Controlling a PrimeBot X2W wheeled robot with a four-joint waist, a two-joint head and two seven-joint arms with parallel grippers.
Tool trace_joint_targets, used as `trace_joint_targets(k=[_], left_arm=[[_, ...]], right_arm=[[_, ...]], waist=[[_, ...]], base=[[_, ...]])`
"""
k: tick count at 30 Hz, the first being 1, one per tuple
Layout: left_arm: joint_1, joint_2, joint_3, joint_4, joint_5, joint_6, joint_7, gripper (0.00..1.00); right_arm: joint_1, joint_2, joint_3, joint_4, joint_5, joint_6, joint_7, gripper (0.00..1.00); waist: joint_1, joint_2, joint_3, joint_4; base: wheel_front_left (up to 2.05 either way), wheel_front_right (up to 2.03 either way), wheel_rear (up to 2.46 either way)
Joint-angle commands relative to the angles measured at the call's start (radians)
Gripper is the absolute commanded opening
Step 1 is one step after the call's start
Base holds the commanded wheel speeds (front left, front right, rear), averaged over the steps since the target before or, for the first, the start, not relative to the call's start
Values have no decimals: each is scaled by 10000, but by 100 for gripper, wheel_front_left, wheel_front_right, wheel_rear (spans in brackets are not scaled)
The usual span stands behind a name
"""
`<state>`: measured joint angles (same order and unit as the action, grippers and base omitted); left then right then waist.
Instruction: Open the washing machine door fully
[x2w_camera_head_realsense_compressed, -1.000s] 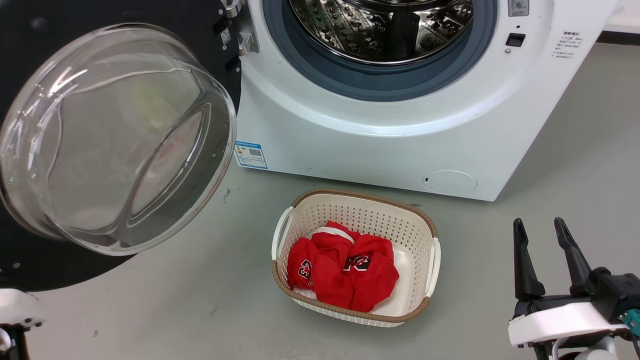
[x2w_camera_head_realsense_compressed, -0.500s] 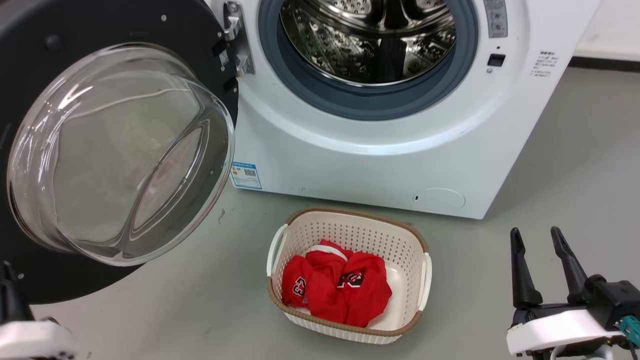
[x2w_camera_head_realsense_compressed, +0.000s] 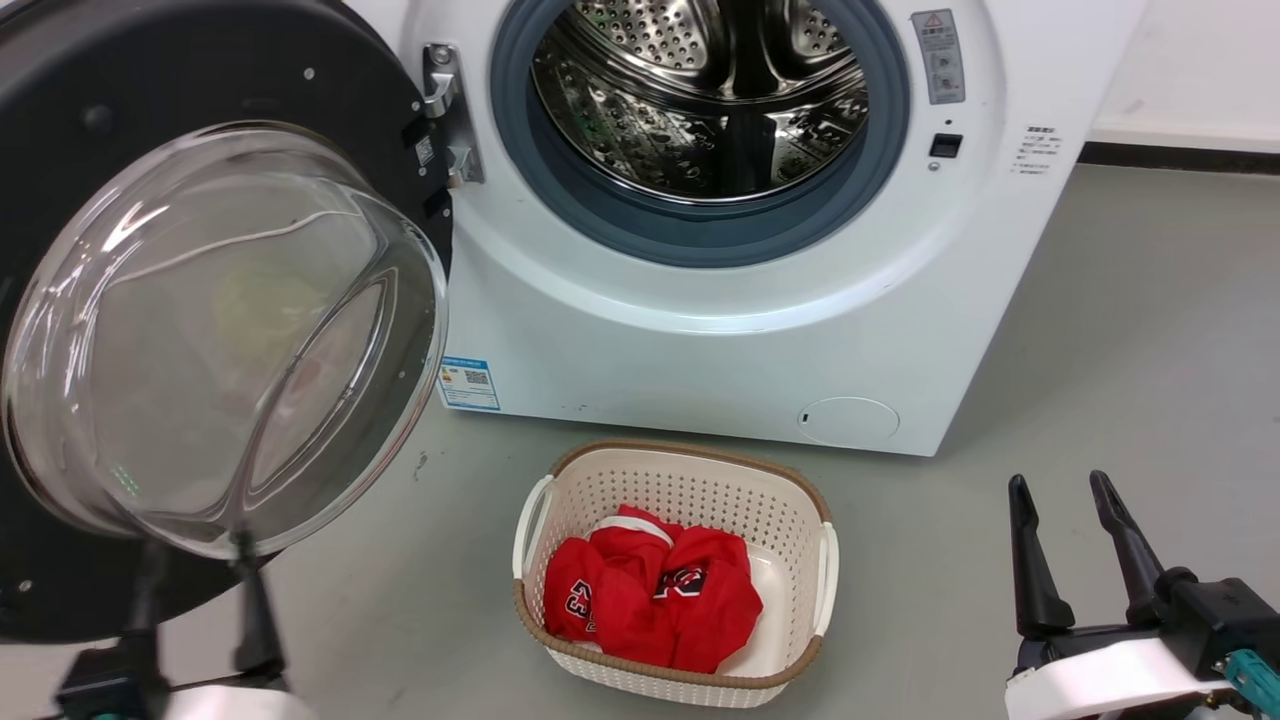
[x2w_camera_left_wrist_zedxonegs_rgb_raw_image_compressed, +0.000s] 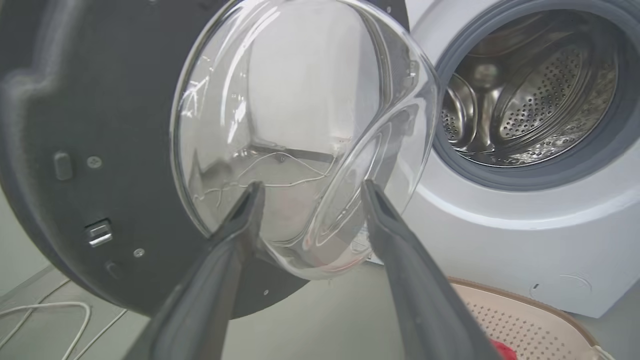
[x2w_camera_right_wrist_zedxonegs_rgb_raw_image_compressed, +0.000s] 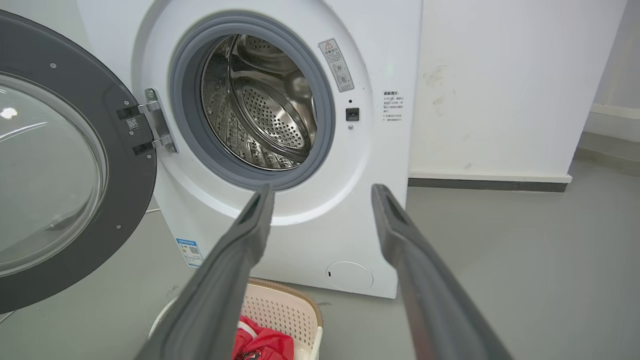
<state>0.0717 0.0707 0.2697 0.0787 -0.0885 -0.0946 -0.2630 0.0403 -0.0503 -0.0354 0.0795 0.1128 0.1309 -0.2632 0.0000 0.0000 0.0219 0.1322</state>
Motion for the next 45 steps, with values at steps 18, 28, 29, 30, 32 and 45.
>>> trace_joint_targets(k=[18,28,29,30,32,45], left_arm=[[-795,-165,-2091,-222,223,-258,-24,100],[-705,-174,-2127,-44,157,-290,-25,100],[-721,-174,-2127,-26,156,-295,-25,100],[-737,-174,-2125,-10,156,-288,-25,100],[-760,-164,-2111,27,141,-295,-25,100],[-583,-157,-2093,402,118,-299,51,0]], right_arm=[[62,5,-43,-324,-439,-3,8,100],[23,5,6,-195,-316,-3,8,100],[16,5,9,-182,-297,-3,7,100],[13,5,14,-169,-279,-3,5,100],[6,5,30,-141,-258,-3,3,100],[127,6,40,142,-208,2,31,0]], waist=[[0,0,-36,-1169],[0,0,-47,-1287],[0,0,-56,-1287],[0,0,-64,-1288],[0,0,-81,-1295],[0,0,-79,-1305]], base=[[0,0,0],[0,0,0],[0,0,0],[0,0,0],[0,0,0],[0,0,0]])
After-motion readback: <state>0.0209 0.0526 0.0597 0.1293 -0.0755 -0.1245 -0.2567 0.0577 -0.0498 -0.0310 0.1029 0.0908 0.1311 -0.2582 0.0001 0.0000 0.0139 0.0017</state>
